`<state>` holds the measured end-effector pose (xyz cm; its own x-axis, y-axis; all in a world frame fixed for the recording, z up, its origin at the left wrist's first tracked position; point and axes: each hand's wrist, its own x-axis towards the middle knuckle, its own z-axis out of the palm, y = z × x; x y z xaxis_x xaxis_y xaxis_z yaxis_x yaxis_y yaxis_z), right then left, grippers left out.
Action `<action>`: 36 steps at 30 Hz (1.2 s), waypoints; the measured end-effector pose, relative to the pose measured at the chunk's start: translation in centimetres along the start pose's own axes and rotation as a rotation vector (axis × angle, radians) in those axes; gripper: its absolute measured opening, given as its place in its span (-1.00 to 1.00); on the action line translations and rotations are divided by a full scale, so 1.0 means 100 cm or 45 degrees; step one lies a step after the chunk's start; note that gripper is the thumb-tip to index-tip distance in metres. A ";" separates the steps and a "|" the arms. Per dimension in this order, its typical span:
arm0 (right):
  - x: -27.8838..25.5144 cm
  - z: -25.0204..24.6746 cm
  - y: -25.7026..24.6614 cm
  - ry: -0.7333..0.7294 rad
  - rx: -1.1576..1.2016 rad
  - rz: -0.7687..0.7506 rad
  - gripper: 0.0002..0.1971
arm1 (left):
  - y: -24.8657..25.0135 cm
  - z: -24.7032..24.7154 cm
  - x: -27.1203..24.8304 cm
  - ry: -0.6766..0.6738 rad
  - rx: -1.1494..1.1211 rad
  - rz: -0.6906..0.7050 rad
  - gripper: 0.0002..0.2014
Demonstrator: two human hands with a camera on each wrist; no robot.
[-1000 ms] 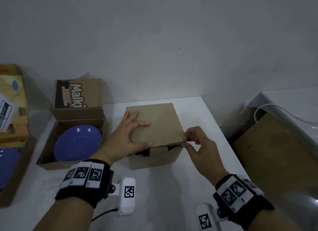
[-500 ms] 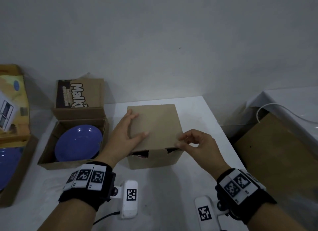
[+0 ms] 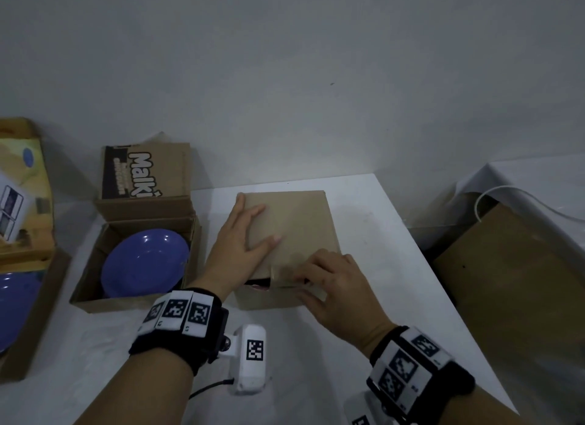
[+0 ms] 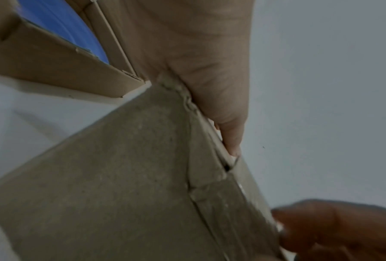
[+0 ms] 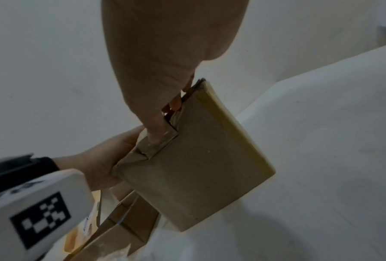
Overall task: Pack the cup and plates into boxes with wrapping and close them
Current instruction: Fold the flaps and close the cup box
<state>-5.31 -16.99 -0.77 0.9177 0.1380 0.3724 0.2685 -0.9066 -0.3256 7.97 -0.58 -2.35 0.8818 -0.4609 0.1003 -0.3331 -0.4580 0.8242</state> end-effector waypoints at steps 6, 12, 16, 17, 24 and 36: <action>0.000 0.003 -0.003 0.011 -0.095 0.000 -0.72 | 0.003 0.002 -0.001 0.023 -0.027 -0.018 -0.40; -0.003 0.008 -0.007 0.059 -0.167 -0.015 -0.82 | 0.005 0.001 -0.003 0.030 -0.032 -0.020 -0.42; -0.008 0.013 -0.008 0.113 -0.133 -0.043 -0.91 | 0.003 0.001 -0.003 0.041 -0.037 -0.014 -0.43; -0.009 0.014 -0.008 0.122 -0.126 -0.040 -0.91 | 0.003 0.001 -0.003 0.041 -0.041 -0.015 -0.43; -0.011 0.017 -0.008 0.124 -0.141 -0.043 -0.89 | 0.003 0.002 -0.002 0.049 -0.052 -0.018 -0.43; -0.008 0.015 -0.013 0.182 -0.218 0.073 -0.92 | 0.001 0.002 -0.003 0.037 -0.057 -0.018 -0.44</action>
<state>-5.93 -15.35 -1.94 0.8758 0.0378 0.4811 0.1526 -0.9674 -0.2019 7.63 -0.62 -2.44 0.8957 -0.4323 0.1040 -0.3059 -0.4292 0.8498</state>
